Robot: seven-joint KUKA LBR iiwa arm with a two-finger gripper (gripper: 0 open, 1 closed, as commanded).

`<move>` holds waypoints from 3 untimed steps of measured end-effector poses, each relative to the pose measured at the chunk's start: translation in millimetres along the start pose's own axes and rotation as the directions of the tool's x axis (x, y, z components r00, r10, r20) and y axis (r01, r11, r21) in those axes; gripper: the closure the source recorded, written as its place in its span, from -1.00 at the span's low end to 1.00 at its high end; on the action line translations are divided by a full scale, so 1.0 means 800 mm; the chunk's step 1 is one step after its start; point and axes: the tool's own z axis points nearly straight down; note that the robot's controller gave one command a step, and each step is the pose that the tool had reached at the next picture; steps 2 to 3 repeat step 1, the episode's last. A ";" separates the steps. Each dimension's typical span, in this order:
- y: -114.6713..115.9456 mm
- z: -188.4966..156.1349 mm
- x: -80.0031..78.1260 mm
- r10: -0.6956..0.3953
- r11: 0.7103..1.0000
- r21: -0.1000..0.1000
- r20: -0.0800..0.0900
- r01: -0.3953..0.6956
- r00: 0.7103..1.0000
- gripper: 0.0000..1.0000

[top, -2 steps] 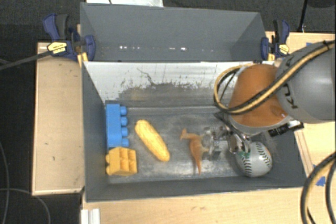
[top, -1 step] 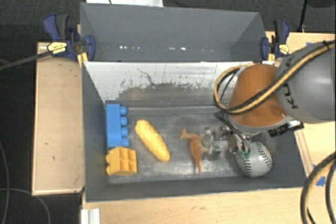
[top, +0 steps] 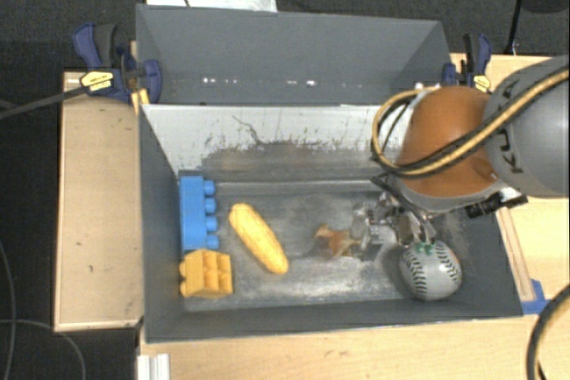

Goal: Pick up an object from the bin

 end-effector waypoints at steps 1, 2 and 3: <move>-0.007 -0.045 -0.013 -0.004 1.000 0.001 0.014 0.004 1.000 1.00; -0.007 -0.045 -0.013 -0.004 1.000 0.001 0.014 0.004 1.000 1.00; -0.007 -0.045 -0.013 -0.004 1.000 0.001 0.014 0.004 1.000 1.00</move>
Offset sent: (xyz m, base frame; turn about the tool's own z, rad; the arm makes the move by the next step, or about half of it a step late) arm -0.0022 0.0149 0.1309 -0.0002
